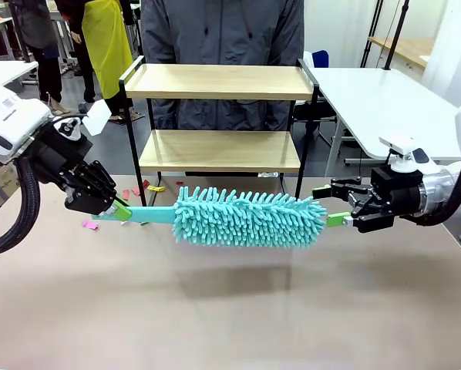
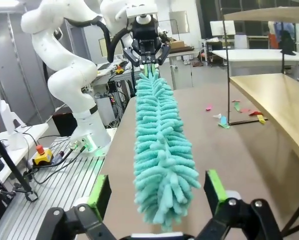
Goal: Clean the shelf.
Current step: Hand the Duster back to the human.
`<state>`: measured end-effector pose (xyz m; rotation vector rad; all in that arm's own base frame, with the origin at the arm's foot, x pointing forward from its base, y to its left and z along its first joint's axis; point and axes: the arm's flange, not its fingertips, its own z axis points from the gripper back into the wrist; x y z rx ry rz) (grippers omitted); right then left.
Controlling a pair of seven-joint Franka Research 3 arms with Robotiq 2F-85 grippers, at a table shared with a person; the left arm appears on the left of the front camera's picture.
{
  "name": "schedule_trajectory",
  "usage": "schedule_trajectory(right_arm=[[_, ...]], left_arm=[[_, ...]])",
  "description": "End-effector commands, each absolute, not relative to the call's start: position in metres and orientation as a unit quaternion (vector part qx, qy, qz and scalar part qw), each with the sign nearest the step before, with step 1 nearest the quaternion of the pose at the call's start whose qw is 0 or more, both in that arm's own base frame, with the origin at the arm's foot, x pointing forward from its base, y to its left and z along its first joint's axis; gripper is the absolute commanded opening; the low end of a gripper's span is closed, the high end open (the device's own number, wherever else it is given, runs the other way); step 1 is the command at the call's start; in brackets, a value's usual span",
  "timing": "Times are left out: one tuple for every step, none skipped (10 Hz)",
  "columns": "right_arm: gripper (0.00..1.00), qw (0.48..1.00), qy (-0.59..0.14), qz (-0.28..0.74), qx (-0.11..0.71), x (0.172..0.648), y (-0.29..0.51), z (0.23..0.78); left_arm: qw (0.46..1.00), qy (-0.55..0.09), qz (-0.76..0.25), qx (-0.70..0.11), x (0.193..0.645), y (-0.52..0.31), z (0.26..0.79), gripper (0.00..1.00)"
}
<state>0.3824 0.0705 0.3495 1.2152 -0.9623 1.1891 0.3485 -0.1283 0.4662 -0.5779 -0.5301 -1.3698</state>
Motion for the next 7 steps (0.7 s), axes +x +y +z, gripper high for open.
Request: schedule_trajectory(right_arm=[[1.0,0.55,-0.421,0.497,0.523,0.385,0.074,0.344],[1.0,0.552,-0.415,0.494,0.529,0.387,0.078,0.338],[1.0,0.553,-0.41,0.491,0.533,0.389,0.083,0.332],[1.0,0.553,-0.403,0.49,0.541,0.39,0.089,0.325],[1.0,0.553,-0.396,0.487,0.547,0.39,0.095,0.318],[1.0,0.552,-0.391,0.482,0.557,0.39,0.102,0.31],[1.0,0.549,-0.391,0.48,0.562,0.389,0.108,0.305]], left_arm=[[0.701,-0.248,-0.61,-0.273,0.349,-0.129,0.468,0.13],[0.701,-0.248,-0.61,-0.273,0.349,-0.129,0.468,0.13],[0.701,-0.248,-0.61,-0.273,0.349,-0.129,0.468,0.13],[0.701,-0.248,-0.61,-0.273,0.349,-0.129,0.468,0.13],[0.701,-0.248,-0.61,-0.273,0.349,-0.129,0.468,0.13],[0.701,-0.248,-0.61,-0.273,0.349,-0.129,0.468,0.13],[0.701,-0.248,-0.61,-0.273,0.349,-0.129,0.468,0.13]])
